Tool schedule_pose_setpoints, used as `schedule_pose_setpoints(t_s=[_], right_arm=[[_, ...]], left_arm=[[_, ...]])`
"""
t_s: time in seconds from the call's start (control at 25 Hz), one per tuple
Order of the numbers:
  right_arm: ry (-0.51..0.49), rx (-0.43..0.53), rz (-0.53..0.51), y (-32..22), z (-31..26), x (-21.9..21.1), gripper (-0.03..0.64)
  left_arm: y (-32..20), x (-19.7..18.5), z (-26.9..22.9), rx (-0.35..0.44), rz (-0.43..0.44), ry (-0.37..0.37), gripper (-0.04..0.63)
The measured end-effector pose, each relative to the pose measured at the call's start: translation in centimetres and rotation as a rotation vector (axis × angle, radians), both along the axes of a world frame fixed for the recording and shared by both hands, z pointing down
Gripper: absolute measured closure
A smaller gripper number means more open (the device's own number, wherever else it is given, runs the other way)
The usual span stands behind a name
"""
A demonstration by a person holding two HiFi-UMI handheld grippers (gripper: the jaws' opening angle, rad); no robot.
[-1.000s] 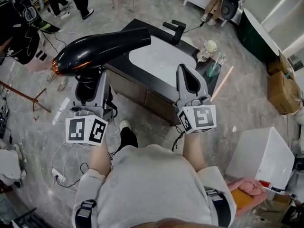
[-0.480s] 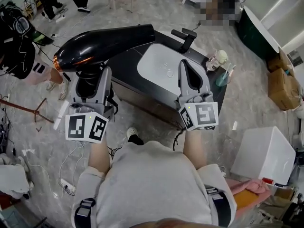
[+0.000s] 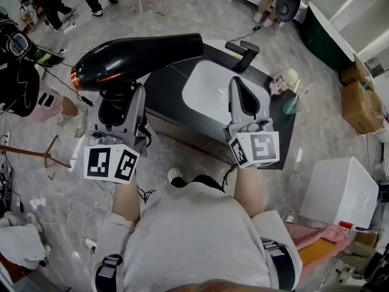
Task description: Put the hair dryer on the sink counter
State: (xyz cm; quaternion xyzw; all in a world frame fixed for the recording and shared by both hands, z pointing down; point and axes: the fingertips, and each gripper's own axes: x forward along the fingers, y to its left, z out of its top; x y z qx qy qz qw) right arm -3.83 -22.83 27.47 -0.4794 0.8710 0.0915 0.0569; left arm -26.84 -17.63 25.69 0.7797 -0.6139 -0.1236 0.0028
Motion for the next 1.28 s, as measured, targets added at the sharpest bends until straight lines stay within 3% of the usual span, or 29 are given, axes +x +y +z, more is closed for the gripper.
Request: schedule_pose_setpoints(t_s=[0.48,0.96,1.28], right_arm=[[0.023,-0.062,0.053,-4.7,2.5,0.2,0.606],[0.013,-0.025,0.011,-13.8,0.7,-0.8,0.606],[0.002,-0.055,0.009,-18.7,1.2,-0.3,0.606]], left_arm=[[-6.0,-0.3,2.6,-0.055,0.056,0.029,0.33],[-14.7,0.0,2.0,-0.063,0.06,0.009,0.33],[-20.5,1.2,5.6,-0.176,0.097,0.024,0.33]])
